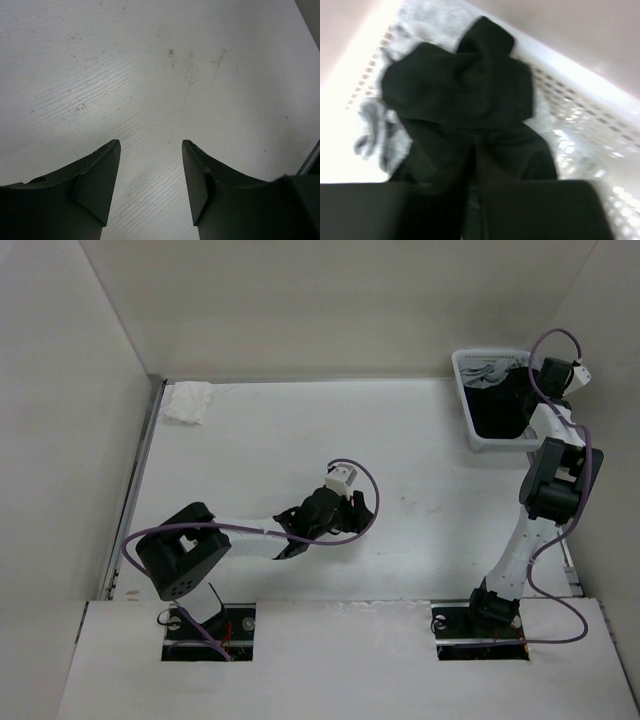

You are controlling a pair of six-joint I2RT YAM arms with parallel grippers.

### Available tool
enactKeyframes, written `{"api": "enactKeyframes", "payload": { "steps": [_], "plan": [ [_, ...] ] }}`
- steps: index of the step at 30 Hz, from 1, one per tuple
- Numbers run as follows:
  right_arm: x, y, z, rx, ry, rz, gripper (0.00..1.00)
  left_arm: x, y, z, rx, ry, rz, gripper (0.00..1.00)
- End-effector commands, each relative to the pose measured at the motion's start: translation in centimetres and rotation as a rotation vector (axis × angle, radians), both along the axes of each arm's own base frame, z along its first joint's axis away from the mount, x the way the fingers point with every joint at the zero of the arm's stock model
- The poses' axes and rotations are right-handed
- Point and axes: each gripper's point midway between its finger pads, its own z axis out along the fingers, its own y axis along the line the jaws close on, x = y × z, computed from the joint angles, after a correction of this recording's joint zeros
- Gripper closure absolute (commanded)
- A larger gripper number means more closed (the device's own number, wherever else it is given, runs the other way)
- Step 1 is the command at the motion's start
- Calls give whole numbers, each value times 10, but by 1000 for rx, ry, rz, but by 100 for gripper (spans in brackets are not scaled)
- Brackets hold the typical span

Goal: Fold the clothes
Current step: Grab the tank top from the pile, then move the tank top to the center of the board

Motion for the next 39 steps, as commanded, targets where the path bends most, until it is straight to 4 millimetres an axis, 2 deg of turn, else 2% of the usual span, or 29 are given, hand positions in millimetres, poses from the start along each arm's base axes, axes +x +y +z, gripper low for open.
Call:
{"api": "enactKeyframes", "payload": {
  "steps": [1,2,5,8,9,11,12,13,14,18,20,23,25,26,27,29,31,33,34,35,36,38,39],
  "plan": [
    [17,8,44,-19,-139,40,99,0,-7,20,-66,-34,-16,49],
    [14,8,52,-31,-159,39,100,0,-8,20,-66,-33,-17,49],
    [1,17,94,-69,-270,43,100,-1,-9,20,-66,-32,-22,49],
    [-22,39,153,-104,-403,72,100,-2,-9,22,-73,-35,-24,49],
    [-45,57,192,-126,-483,87,100,-1,-7,22,-81,-28,-15,49],
    [-70,80,227,-141,-563,112,100,1,-4,23,-91,-24,-3,49],
    [-87,98,249,-150,-621,135,100,1,-2,25,-102,-23,3,50],
    [-97,106,260,-154,-651,147,100,4,1,26,-112,-22,17,50],
    [-122,131,286,-159,-726,181,100,7,6,27,-126,-19,37,50],
    [-189,198,353,-142,-907,310,100,24,31,28,-173,8,127,50],
    [-220,231,378,-115,-972,397,100,36,52,34,-205,10,195,50],
    [-256,274,394,-59,-1021,529,100,52,87,49,-254,-10,299,50],
    [-277,304,394,2,-1035,637,99,62,120,65,-302,-44,396,50],
    [-284,320,384,48,-1025,691,99,65,135,72,-324,-61,437,49],
    [-286,332,372,83,-1007,725,98,66,145,78,-339,-72,463,49],
    [-279,365,328,185,-916,799,97,68,162,87,-357,-95,508,49],
    [-253,396,272,246,-788,837,94,70,177,91,-355,-106,551,49],
    [-204,442,194,281,-579,897,84,68,184,85,-325,-93,572,49],
    [-194,450,180,285,-538,912,80,68,184,83,-316,-89,576,49],
    [-178,460,159,279,-478,927,71,66,183,77,-293,-77,573,49],
    [-164,462,145,258,-442,921,60,65,181,72,-276,-68,568,49],
    [-152,453,135,221,-424,870,45,55,178,54,-208,-33,542,49],
    [-153,451,131,206,-419,860,43,49,178,42,-164,-14,532,50]
  ]
}}
